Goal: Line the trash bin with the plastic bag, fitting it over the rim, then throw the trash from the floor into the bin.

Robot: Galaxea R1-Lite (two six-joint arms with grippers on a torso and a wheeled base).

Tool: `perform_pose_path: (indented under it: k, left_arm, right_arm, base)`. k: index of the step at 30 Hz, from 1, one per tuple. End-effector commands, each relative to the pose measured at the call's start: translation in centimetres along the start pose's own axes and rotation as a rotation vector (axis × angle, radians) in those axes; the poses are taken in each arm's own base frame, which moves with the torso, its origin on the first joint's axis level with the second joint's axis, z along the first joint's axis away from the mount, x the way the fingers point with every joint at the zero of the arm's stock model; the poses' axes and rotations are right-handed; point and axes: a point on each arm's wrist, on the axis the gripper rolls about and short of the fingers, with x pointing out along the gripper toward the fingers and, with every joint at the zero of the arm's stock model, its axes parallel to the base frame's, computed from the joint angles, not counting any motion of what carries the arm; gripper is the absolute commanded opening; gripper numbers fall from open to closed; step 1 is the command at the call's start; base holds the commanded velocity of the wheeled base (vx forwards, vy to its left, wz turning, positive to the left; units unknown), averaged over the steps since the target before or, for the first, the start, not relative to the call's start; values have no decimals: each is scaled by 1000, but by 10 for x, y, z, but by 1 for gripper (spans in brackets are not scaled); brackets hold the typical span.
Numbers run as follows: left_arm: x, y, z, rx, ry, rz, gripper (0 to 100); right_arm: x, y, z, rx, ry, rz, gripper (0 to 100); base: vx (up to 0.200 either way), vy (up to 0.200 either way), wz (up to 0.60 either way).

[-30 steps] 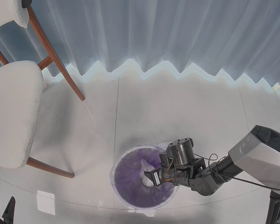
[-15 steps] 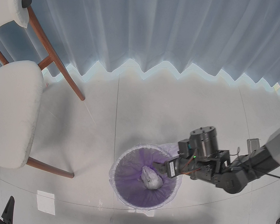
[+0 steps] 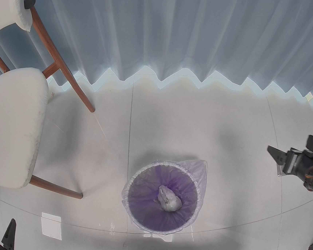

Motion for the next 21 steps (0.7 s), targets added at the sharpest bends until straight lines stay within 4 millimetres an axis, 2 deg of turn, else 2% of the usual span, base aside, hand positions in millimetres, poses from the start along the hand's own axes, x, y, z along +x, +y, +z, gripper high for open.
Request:
perform_pose_path:
  k: [1, 2, 3, 4, 5, 7, 21]
  left_arm:
    - [1, 0, -5, -2, 11, 1, 100]
    - [1, 0, -5, -1, 11, 1, 100]
    - [1, 0, -5, -1, 11, 1, 100]
    - [1, 0, -5, -1, 11, 1, 100]
    - [1, 0, -5, -2, 11, 1, 100]
    - [1, 0, -5, -2, 11, 1, 100]
    - [1, 0, -4, 4, 6, -4, 100]
  right_arm:
    - [-158, -36, -104, -56, -351, -131, 100]
    - [-160, -36, -111, -67, -354, -124, 100]
    - [-165, -36, -126, -88, -359, -113, 100]
    - [-165, -36, -126, -88, -359, -113, 100]
    - [-174, -36, -149, -113, -340, -103, 100]
    - [-181, -37, -179, -108, -260, -80, 100]
    - [-181, -37, -176, -88, -304, -66, 100]
  base:
    - [0, 0, 0]
    - [0, 0, 0]
    - [0, 0, 0]
    - [0, 0, 0]
    - [0, 0, 0]
    - [0, 0, 0]
    - [0, 0, 0]
